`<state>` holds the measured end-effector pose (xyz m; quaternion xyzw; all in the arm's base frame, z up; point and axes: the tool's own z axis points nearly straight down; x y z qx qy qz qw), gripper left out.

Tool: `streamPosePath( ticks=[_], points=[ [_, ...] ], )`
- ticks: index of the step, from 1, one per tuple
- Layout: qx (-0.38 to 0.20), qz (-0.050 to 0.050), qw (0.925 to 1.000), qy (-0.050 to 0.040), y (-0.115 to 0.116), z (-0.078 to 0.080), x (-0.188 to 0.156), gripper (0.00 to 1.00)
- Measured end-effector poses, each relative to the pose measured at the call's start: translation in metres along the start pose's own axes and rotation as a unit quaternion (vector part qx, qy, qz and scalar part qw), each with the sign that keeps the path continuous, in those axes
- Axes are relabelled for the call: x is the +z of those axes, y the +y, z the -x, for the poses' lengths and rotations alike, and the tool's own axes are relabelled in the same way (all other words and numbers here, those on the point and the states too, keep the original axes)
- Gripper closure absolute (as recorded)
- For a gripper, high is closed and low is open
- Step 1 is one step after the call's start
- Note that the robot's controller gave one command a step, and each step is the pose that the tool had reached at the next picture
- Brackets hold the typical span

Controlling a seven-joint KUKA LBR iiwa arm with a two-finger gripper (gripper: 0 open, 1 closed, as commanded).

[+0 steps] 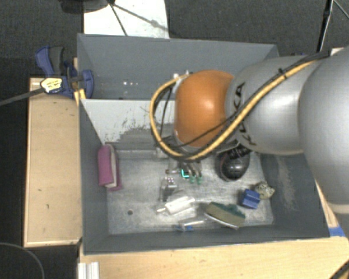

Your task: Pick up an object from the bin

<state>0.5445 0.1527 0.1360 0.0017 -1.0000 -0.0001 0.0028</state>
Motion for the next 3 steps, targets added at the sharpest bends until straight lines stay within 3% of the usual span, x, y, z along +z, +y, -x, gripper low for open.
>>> streamPosePath(
  ticks=[1,2,3],
  points=[
    [-0.151,-0.001,0.9886,-0.0025,-0.085,-0.043,0.029,0.00],
    [-0.075,0.004,0.9969,-0.0251,-0.072,-0.049,0.055,0.00],
    [-0.074,0.003,0.9971,-0.0178,-0.074,-0.055,0.061,1.00]
  ],
)
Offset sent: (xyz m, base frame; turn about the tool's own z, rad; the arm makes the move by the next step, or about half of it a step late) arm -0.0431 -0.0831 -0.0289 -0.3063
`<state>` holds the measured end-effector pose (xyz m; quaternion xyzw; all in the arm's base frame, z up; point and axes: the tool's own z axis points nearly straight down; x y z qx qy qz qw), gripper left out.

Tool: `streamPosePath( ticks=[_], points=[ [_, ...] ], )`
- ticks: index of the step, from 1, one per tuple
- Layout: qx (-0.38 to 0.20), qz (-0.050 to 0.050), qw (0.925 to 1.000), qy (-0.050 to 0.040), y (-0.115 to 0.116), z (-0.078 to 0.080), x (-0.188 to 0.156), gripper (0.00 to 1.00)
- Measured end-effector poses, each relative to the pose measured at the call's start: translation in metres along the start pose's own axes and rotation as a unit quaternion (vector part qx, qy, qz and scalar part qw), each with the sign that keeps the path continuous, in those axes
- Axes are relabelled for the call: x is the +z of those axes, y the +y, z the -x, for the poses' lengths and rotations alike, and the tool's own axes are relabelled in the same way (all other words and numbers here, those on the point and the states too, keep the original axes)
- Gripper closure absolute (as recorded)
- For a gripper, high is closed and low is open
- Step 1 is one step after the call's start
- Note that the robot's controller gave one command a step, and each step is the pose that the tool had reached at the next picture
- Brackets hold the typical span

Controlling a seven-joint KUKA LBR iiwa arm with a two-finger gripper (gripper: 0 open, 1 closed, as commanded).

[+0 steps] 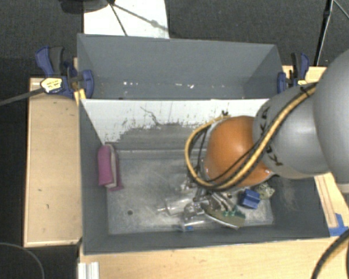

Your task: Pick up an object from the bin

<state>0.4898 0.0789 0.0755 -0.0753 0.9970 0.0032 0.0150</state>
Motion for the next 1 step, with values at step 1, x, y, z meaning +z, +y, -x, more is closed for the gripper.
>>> streamPosePath(
  ticks=[1],
  points=[
    [-0.001,-0.001,1.0000,0.0096,0.0321,0.0081,-0.1297,1.00]
  ],
)
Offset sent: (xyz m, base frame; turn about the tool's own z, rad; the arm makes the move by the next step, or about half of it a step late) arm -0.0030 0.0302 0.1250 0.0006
